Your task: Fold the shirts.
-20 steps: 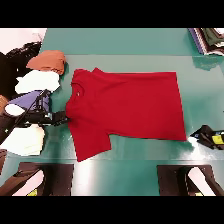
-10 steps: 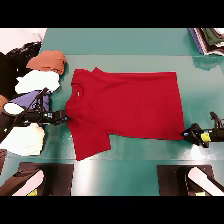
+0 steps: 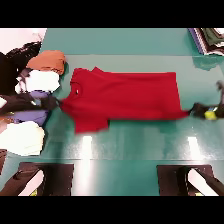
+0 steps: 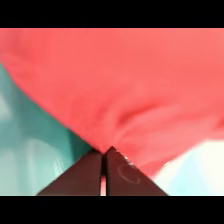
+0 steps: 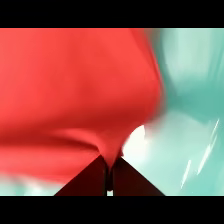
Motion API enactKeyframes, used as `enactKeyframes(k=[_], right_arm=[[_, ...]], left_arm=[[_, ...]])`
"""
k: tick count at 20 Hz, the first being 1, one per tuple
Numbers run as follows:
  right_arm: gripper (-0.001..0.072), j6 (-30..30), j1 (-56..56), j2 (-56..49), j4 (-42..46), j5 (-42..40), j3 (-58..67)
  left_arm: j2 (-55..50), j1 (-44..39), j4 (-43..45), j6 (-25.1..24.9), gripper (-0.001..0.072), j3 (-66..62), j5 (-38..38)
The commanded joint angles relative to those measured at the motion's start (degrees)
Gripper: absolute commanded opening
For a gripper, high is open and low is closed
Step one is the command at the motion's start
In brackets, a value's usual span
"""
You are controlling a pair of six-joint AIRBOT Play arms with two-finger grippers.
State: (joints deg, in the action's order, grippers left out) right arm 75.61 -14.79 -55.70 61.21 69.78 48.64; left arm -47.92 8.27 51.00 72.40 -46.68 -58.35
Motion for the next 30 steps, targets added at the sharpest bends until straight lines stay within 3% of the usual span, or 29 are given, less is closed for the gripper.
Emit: enactKeyframes(k=[1,7,13,18,23,26,30], right_arm=[[0.0015,1.7,4.7,7.0,-0.1,-4.8,19.1],[0.0016,1.7,4.9,11.5,4.3,-5.8,51.8],[0.0015,4.2,4.7,13.0,17.3,2.0,65.7],[0.0015,4.7,4.6,4.6,18.9,17.4,72.9],[0.0015,5.1,8.5,-6.0,18.0,25.3,59.4],[0.0015,5.0,11.4,-14.2,18.1,24.5,52.4],[0.0015,5.0,12.3,-27.4,18.0,23.2,49.1]], left_arm=[[6.4,0.1,1.7,1.3,0.0023,-18.5,0.5],[7.4,0.1,1.8,1.1,0.0023,-56.8,0.9],[7.4,0.1,-1.4,1.7,0.0022,-76.2,3.5],[5.5,0.1,-3.2,5.0,0.0023,-69.8,0.1],[-4.8,0.0,-3.2,6.8,0.0023,-50.9,-17.7],[-11.8,0.0,-3.0,6.0,0.0023,-35.5,-16.6],[-24.5,-1.5,-2.5,-1.0,0.0023,-27.2,-5.9]])
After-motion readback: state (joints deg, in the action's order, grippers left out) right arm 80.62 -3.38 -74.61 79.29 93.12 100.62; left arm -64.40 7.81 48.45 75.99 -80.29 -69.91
